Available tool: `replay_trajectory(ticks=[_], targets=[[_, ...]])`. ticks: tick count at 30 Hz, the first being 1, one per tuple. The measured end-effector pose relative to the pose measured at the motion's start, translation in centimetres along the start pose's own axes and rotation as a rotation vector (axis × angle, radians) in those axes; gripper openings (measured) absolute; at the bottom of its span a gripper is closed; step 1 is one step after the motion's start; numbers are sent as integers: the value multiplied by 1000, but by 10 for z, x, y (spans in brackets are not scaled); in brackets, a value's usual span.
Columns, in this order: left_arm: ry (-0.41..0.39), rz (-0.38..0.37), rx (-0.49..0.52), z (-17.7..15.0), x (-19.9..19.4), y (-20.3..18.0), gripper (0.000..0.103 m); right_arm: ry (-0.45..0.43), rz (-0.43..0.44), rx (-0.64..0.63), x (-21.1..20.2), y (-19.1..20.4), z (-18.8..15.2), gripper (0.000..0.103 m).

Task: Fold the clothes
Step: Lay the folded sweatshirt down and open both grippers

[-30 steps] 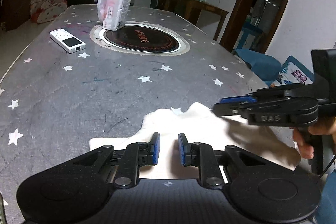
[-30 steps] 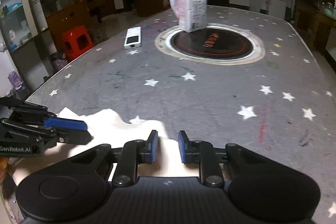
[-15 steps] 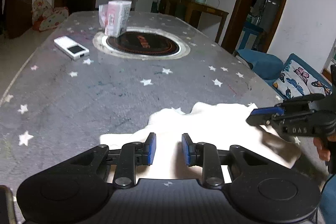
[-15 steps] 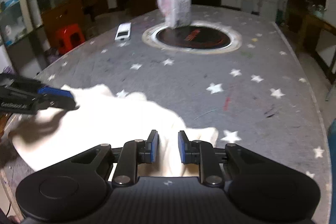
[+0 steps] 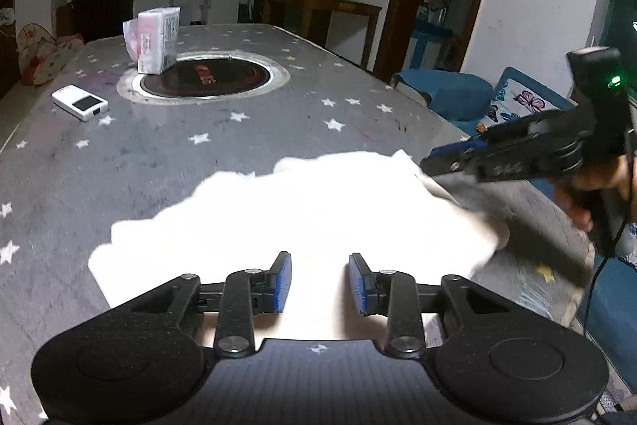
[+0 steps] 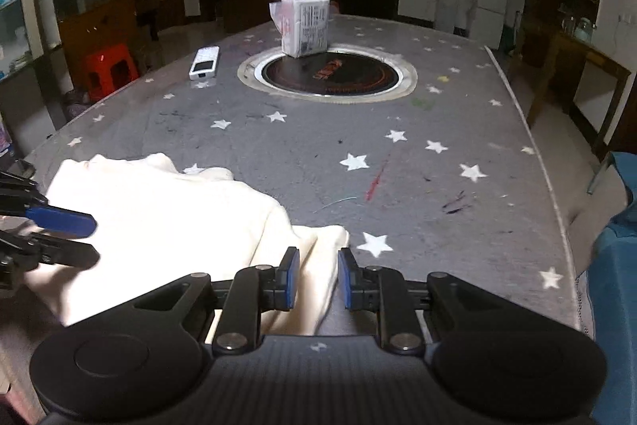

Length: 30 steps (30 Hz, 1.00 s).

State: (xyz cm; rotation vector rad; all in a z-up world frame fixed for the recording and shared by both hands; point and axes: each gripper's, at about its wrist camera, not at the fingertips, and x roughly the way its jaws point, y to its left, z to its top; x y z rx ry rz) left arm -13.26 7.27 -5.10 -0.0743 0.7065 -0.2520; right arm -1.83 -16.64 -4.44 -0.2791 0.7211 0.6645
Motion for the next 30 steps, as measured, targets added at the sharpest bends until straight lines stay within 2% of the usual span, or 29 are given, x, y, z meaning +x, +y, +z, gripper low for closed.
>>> replay_trajectory(ticks=[7,12,16,20,24,30], targets=[[-6,6,16,-7,-4,-5,40,16,59,-87,-27,22,-24,19],[-11,14,4,-13,-15,-3,41,50,-16,-123,-26,23,-42,19],[-20,18,-13,-18,-27,-2,41,-1,-14,-118,-39,22,-38,19],[-23,27,-38,-25,-39,1,41,-54,47,-134,-44,33,-30,19],[-8,49,-62,-36,-48,6,41,-30,93,-153,-33,43,-33,19],[3,49,-89,-49,-60,14,40,1,87,-149,-29,42,-41,19]])
